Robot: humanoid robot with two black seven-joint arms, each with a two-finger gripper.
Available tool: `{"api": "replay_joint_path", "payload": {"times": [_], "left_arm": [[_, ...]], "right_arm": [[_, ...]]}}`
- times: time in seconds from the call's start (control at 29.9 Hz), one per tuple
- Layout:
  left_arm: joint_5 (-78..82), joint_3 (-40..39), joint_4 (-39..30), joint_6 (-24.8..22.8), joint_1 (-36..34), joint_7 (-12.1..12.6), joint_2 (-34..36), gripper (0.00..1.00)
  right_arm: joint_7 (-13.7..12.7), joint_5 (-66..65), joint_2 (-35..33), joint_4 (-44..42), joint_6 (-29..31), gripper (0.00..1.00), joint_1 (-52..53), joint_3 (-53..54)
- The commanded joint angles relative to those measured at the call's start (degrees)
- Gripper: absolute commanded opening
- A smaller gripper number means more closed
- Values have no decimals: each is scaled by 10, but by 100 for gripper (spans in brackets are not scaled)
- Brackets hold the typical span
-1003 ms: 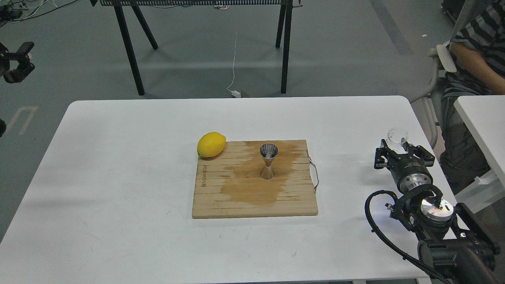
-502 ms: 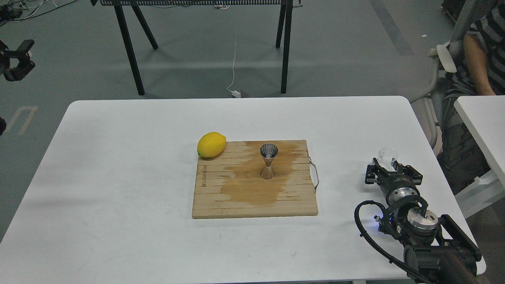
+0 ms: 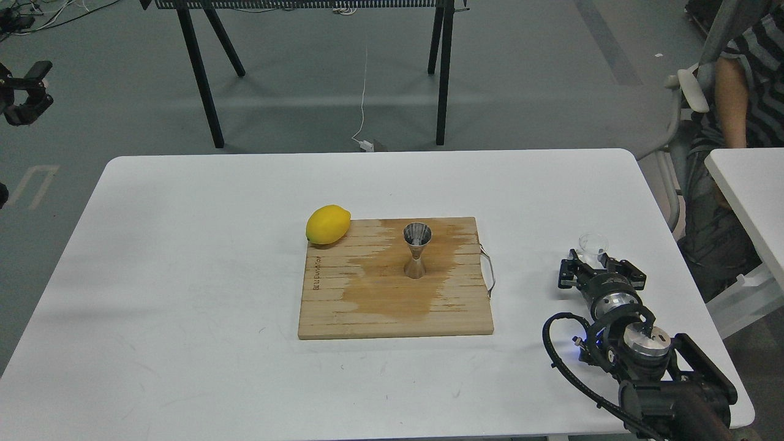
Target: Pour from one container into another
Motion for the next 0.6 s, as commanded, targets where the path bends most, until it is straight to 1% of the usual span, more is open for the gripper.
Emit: {"api": "replay_joint_path", "payload": {"times": [0.0,0.27,0.4,0.57], "left_arm": [[0,1,0,0,1,-1,1,99],[0,0,0,0,1,-1,10,99],[0,0,0,0,1,-2,11,99],[0,0,0,0,1,-3,16,99]], "right_arm": [[0,0,0,2,1,97,0,-1],[-5,-1,0,13,6,97,-1,-11],[-10,-1,-9,67,5,97,-16,-32],[-12,0,-53,126,2,97,-53,-37]]}}
